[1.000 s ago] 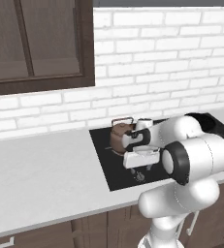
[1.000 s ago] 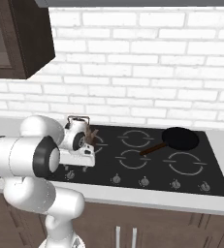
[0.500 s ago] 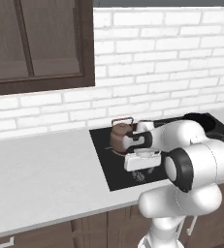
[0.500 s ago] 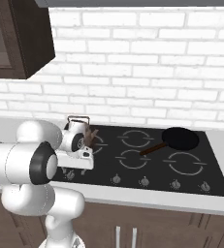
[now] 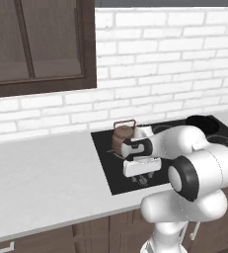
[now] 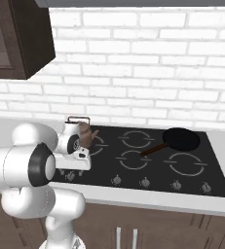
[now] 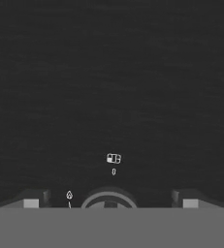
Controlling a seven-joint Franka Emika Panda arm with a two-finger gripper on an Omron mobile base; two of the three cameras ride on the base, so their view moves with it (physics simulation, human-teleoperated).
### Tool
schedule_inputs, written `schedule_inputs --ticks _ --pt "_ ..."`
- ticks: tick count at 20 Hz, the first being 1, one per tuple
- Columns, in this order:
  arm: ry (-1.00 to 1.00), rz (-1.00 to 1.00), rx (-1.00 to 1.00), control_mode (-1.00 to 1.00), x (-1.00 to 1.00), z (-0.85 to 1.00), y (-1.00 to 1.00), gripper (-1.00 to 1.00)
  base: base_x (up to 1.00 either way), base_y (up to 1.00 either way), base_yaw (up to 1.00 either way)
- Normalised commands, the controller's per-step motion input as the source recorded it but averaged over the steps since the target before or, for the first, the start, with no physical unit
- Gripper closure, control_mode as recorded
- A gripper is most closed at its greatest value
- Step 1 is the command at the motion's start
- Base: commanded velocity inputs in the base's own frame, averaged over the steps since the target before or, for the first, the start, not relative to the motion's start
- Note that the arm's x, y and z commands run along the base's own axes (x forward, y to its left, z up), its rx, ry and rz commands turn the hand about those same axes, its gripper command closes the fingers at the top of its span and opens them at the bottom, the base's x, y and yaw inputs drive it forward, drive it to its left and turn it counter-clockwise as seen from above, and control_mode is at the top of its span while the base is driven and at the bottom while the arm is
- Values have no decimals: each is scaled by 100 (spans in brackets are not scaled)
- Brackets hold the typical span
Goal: Pick the kettle from the counter and place it on a stove burner. Then turn the burner on.
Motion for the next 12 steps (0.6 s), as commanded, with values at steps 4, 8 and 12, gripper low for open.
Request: schedule_inputs --ticks 4,8,12 --pt "0 0 0 -100 2 0 0 100 0 0 0" --pt "0 0 0 -100 -3 0 0 100 0 0 0" --pt "0 -1 0 -100 -42 0 -10 100 0 0 0"
